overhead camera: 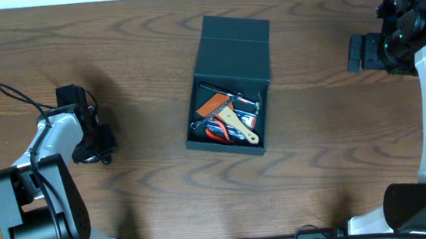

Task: Pack container
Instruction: 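Lower the left gripper onto the yellow-black screwdriver handle and grasp it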

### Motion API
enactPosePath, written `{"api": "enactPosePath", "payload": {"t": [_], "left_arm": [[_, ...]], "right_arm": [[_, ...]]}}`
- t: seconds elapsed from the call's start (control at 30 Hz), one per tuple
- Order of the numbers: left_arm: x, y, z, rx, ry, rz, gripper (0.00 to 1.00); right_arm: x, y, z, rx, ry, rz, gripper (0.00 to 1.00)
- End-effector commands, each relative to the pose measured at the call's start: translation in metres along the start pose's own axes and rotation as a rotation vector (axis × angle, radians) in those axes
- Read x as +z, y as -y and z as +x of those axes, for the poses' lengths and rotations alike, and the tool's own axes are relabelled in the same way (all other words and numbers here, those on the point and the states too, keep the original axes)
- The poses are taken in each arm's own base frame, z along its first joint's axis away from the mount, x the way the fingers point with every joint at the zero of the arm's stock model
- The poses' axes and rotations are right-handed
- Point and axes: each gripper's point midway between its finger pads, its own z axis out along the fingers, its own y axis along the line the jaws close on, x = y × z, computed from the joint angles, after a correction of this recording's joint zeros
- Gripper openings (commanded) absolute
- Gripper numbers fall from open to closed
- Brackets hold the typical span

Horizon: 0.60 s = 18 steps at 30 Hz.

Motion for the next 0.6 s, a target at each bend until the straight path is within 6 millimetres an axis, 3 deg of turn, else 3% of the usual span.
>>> {"api": "enactPosePath", "payload": {"t": [0.0,0.2,0.37,0.57], "left_arm": [[0.020,-0.009,0.020,0.002,-0.085,-0.044,0.19],[0.020,-0.009,0.020,-0.002,-0.085,-0.044,0.07],[0.017,-0.008,0.018,-0.001,-0.079,-0.040,0.06],[-0.009,0.000,0.006,0.019,-0.033,-0.032,0.06]], "right_arm": [[0.002,0.004,0.002,-0.008,-0.010,0.010,0.99],[0.002,0.004,0.002,-0.008,-0.010,0.010,0.99],[0.002,0.004,0.002,-0.008,-0.009,0.010,0.99],[0.002,0.004,0.002,-0.008,-0.009,0.010,0.99]]}}
